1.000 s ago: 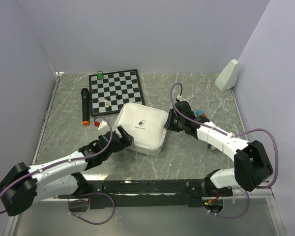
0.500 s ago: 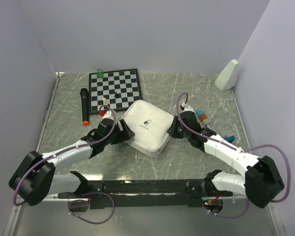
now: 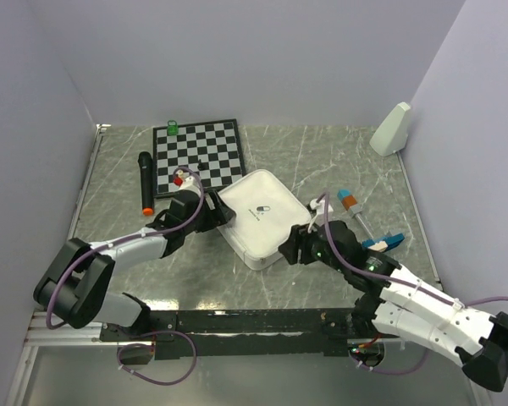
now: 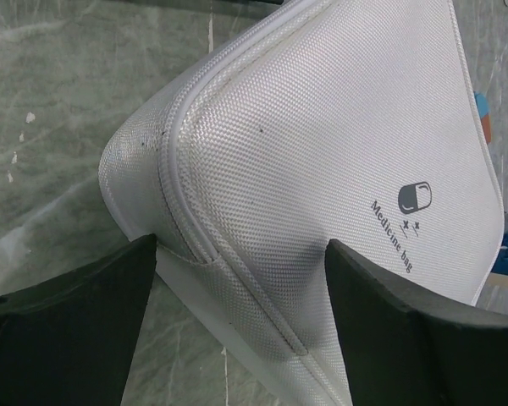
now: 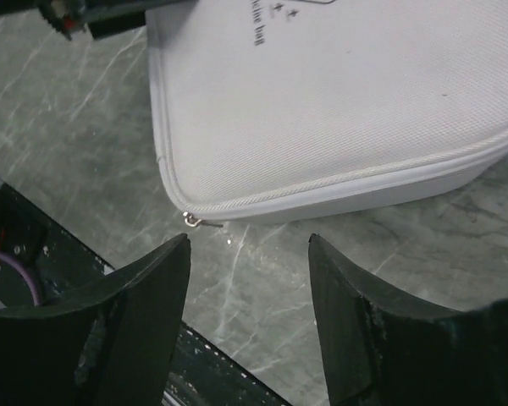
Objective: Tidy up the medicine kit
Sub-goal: Zip the medicine box at the center of the board.
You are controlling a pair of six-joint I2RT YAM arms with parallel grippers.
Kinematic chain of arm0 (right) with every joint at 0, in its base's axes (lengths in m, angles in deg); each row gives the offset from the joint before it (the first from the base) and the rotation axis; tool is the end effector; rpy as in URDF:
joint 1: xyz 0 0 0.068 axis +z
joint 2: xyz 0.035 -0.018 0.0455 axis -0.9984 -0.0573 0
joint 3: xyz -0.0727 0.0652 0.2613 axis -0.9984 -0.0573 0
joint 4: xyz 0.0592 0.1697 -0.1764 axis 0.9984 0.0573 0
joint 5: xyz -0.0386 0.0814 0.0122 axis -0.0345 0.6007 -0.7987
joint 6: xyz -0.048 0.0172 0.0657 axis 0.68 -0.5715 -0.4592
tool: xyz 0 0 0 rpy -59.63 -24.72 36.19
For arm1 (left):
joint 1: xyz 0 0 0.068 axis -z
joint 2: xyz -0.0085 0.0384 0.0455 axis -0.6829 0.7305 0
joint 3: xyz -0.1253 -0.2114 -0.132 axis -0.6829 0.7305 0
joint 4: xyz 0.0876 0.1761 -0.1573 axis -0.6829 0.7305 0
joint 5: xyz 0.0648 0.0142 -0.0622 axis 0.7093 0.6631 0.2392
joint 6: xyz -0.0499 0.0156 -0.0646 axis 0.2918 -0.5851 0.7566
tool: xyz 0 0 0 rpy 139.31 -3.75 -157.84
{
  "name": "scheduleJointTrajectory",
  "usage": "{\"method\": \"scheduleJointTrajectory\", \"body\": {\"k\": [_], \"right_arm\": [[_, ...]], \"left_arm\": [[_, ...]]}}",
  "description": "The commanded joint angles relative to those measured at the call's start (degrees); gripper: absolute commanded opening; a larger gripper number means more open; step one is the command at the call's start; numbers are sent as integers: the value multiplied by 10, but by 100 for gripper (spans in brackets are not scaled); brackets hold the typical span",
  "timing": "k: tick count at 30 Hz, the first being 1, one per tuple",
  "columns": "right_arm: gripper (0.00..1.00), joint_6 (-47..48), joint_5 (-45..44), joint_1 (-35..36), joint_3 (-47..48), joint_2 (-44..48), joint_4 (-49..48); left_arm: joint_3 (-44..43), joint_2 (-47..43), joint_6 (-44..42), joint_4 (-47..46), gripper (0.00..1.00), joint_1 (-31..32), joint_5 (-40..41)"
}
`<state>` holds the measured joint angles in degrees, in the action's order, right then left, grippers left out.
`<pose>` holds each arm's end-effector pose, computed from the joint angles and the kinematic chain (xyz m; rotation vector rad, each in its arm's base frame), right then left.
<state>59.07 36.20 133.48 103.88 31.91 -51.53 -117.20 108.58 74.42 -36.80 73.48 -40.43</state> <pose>0.1355 0.1366 0.2369 -0.2946 2.1505 0.7120 0.2592 -0.1546 0.1763 -0.3071 2.2008 -0.8167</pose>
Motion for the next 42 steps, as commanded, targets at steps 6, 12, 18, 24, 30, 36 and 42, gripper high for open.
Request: {"method": "scheduleJointTrajectory", "body": {"k": [6, 12, 18, 24, 30, 36, 42], "right_arm": [[86, 23, -125, 139, -44, -30, -69], [89, 46, -214, 184, -49, -96, -173], [86, 61, -224, 191, -8, -190, -225], [81, 43, -220, 197, -9, -217, -224], [69, 43, -220, 213, -21, -212, -236], [59, 30, -231, 231, -29, -221, -251], [59, 26, -238, 235, -25, -244, -265]], "left_arm": [[-7, -60, 55, 36, 96, -1, 38], [-20, -84, 40, 63, 97, 13, -9], [-63, -36, 9, 105, 91, 44, -43], [-65, -5, 10, 96, 88, 50, -60], [-66, 5, 6, 97, 86, 54, -58], [-61, -2, 9, 98, 86, 56, -47], [-48, -18, 13, 97, 85, 55, -36]]}}
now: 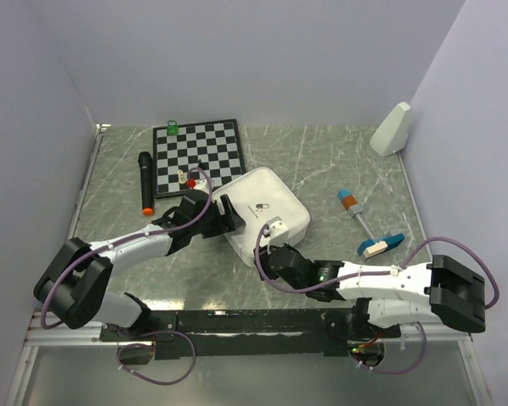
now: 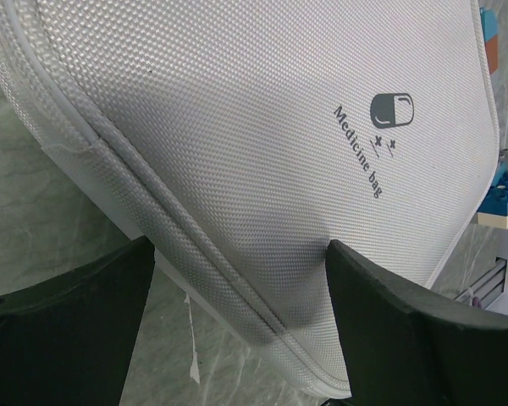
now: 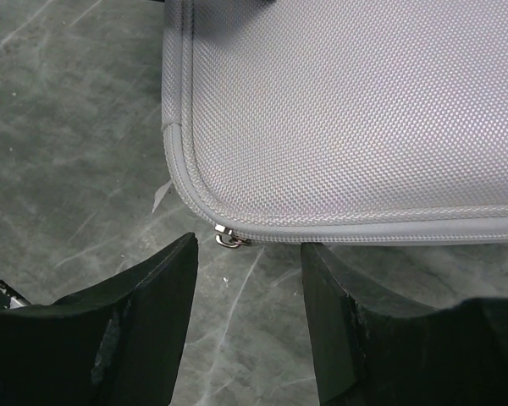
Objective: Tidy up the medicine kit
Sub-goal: Zip the medicine box at the center of the board.
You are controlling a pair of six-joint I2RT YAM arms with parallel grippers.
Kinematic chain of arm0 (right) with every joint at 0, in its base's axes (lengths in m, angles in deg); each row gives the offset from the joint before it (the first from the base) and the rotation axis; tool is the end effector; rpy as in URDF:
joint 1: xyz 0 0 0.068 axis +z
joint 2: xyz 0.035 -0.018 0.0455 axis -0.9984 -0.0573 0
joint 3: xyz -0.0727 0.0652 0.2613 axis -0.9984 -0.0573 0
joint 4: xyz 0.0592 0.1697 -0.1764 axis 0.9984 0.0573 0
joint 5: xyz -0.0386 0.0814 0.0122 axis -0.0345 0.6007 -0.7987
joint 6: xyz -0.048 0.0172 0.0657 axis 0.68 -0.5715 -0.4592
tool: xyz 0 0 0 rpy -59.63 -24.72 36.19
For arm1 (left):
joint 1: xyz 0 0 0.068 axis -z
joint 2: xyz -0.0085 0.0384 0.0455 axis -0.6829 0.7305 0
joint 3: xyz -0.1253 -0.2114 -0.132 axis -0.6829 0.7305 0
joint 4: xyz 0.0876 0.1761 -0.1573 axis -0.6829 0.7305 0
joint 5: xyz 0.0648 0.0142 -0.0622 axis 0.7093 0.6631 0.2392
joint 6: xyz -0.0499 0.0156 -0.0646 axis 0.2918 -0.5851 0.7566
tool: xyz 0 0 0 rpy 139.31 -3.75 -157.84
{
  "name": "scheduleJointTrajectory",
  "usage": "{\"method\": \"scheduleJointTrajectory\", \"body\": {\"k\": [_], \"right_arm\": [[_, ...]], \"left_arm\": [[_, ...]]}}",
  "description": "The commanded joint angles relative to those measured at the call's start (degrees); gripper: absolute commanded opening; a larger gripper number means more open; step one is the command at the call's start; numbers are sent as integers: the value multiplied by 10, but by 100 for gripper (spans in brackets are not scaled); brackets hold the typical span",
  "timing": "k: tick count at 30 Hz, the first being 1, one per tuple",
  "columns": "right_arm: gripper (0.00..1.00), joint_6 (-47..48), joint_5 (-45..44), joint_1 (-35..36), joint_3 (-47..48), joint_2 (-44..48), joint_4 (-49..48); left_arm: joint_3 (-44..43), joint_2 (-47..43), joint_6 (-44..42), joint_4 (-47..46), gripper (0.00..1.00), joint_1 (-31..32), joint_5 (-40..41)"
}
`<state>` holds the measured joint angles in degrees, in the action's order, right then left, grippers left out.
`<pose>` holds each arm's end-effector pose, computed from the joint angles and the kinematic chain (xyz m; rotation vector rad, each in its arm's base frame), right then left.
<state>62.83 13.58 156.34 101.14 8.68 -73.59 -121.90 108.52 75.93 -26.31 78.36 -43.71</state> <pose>0.1176 0.2231 0.1881 -0.5519 2.0536 0.4931 0.2438 -0.1802 0.1817 -0.2254 2.3474 -0.8709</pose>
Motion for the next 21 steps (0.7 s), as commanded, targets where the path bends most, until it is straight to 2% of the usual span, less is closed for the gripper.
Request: {"method": "scheduleJointTrajectory", "body": {"k": [1, 15, 21], "right_arm": [[58, -12, -15, 6, 4, -15, -44], [43, -9, -58, 8, 23, -43, -39], [50, -6, -58, 7, 24, -37, -62]], "left_arm": [[-2, -18, -4, -8, 85, 7, -4], [-1, -10, -1, -21, 85, 8, -16], [1, -14, -3, -21, 84, 8, -14]]}}
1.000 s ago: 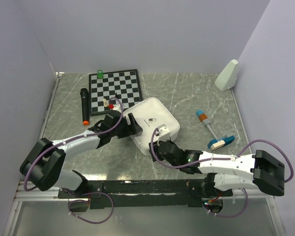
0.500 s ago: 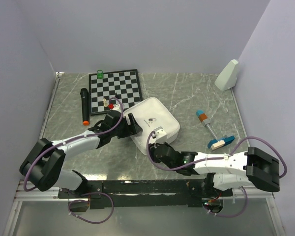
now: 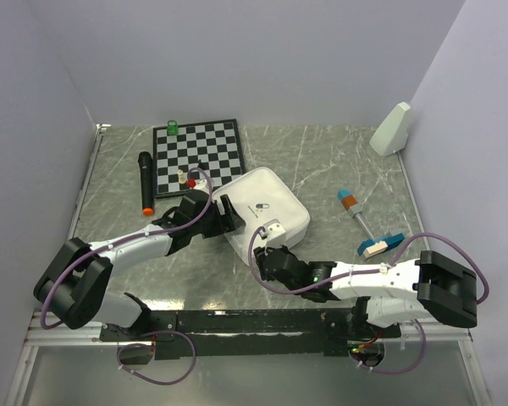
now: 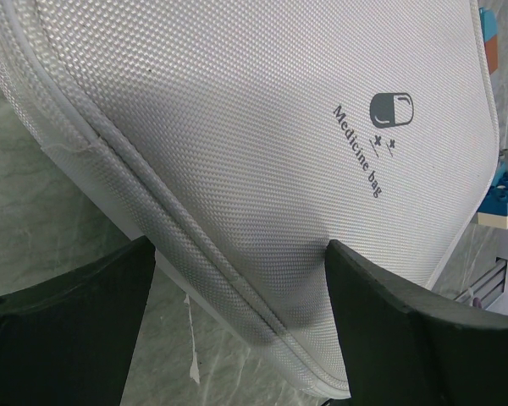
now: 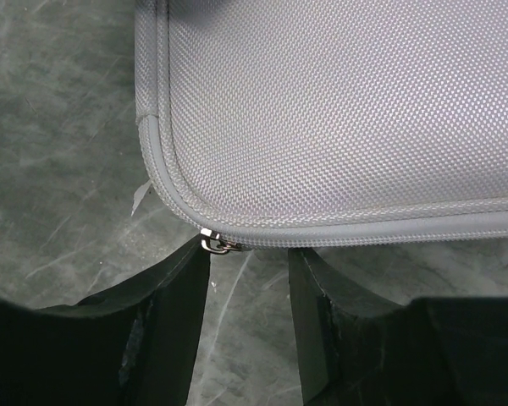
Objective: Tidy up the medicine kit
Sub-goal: Zip the medicine box at the center of the board.
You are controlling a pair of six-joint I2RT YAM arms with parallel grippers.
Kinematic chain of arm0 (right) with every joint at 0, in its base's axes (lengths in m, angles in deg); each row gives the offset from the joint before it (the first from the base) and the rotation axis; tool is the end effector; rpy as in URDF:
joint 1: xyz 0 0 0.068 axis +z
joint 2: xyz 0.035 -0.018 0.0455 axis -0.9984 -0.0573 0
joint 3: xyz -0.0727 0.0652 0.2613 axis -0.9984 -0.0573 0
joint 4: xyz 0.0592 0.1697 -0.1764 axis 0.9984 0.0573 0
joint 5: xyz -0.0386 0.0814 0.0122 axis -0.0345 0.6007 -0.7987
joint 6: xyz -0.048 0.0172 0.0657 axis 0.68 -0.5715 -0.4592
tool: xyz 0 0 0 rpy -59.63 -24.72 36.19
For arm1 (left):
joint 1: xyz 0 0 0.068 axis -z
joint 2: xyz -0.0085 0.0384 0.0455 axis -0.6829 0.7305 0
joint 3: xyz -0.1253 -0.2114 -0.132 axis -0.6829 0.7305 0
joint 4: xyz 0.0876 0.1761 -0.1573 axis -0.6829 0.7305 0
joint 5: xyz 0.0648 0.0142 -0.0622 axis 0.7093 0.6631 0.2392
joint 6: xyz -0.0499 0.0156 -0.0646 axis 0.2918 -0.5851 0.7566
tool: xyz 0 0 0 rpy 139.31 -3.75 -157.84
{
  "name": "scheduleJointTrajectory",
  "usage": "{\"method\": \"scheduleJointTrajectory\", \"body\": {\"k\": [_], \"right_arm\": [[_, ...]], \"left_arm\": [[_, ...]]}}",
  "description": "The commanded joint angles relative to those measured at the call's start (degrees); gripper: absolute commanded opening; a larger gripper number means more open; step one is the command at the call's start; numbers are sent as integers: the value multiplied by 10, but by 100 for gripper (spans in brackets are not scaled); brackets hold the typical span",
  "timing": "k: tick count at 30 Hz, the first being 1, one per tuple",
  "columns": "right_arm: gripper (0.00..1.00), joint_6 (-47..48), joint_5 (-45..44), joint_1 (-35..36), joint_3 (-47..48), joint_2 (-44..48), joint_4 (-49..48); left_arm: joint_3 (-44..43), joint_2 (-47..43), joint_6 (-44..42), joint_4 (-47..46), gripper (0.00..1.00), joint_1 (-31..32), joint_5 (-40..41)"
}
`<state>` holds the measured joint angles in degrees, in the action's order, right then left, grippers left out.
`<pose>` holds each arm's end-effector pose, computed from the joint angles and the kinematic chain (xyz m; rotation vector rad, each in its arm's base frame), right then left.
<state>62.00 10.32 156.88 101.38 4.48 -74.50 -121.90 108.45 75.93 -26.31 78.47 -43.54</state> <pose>0.1208 0.2280 0.1754 -0.5360 2.0740 0.4135 0.2435 -0.1805 0.1821 -0.2246 2.3457 -0.8696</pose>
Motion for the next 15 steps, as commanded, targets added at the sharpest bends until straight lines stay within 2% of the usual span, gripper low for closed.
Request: {"method": "scheduleJointTrajectory", "body": {"k": [1, 4, 15], "right_arm": [[50, 2, -29, 1, 27, 3, -50], [48, 3, -35, 2, 34, -3, -50], [30, -10, -48, 1, 42, -9, -33]], "left_arm": [[1, -14, -3, -21, 85, 6, -16], [1, -13, -4, -22, 84, 7, -17], [8, -15, -4, -27, 84, 7, -17]]}}
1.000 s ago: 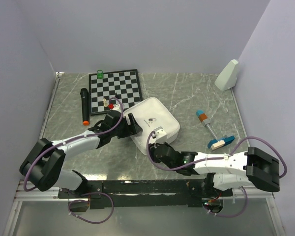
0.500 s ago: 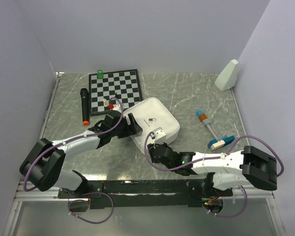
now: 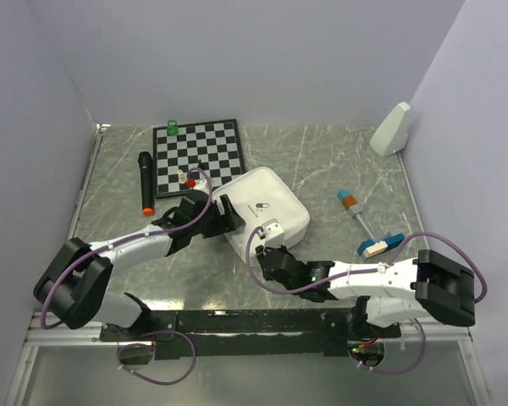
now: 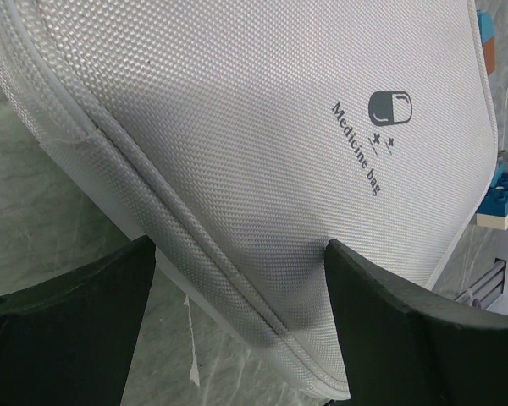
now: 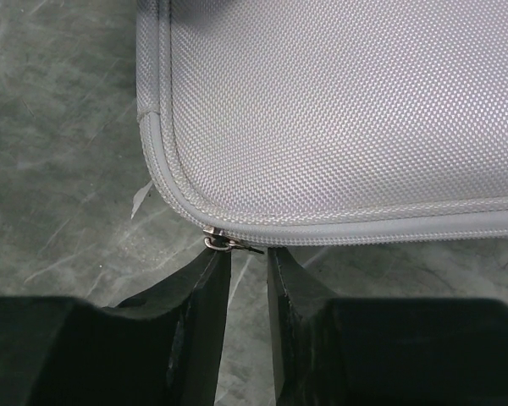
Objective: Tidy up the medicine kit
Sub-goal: Zip the medicine box at the center of the board.
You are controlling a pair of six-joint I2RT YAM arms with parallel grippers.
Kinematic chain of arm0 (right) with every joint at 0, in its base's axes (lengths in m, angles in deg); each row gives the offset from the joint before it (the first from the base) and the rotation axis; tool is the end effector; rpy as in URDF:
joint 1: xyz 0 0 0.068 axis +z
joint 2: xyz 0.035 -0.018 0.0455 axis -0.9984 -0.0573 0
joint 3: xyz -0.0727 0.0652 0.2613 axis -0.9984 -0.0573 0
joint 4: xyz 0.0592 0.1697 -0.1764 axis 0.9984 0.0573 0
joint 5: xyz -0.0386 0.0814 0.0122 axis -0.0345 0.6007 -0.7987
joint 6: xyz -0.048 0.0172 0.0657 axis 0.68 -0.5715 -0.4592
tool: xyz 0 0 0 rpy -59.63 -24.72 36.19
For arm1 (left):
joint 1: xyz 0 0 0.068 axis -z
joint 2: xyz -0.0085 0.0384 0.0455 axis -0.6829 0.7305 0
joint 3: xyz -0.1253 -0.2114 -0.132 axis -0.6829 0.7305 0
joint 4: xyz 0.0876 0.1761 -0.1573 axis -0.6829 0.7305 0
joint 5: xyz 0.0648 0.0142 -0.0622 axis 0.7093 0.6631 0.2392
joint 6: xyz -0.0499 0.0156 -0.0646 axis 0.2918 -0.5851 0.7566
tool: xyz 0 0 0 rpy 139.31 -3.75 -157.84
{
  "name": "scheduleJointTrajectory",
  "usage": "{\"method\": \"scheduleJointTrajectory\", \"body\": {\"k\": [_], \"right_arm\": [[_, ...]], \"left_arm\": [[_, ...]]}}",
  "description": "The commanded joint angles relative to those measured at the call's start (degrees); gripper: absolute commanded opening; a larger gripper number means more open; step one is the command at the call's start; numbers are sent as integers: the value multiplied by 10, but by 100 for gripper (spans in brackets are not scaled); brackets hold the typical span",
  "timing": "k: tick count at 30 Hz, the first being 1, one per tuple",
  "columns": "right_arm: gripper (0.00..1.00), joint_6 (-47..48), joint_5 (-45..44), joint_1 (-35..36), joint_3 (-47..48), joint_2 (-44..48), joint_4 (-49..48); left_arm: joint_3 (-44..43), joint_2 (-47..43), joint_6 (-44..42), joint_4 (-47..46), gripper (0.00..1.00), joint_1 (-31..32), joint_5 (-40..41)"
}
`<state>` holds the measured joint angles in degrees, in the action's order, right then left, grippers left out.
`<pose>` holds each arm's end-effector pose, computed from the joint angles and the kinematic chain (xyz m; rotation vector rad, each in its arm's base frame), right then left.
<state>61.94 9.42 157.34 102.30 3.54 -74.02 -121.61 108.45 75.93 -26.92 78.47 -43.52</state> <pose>0.1209 0.2315 0.1761 -0.5376 2.0730 0.3979 0.2435 -0.1804 0.1816 -0.2240 2.3401 -0.8727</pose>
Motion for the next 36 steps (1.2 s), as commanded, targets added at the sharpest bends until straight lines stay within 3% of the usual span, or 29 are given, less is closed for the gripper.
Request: {"method": "scheduleJointTrajectory", "body": {"k": [1, 5, 12, 21, 31, 36], "right_arm": [[28, -10, -41, -3, 33, 3, -36], [21, -17, -43, -3, 33, 9, -20], [0, -31, -55, -2, 25, 24, 18], [0, -44, -96, -2, 4, 26, 42], [0, 27, -190, 29, -65, 33, -111], [0, 109, -241, 50, -128, 35, -288]], "left_arm": [[6, -16, -4, -21, 84, 6, -17], [7, -16, -4, -21, 84, 7, -17], [10, -17, -3, -28, 84, 6, -17], [15, -21, 3, -29, 84, 6, -13], [15, -19, 14, -35, 83, 5, -1], [11, -9, 21, -37, 83, 5, -1]]}}
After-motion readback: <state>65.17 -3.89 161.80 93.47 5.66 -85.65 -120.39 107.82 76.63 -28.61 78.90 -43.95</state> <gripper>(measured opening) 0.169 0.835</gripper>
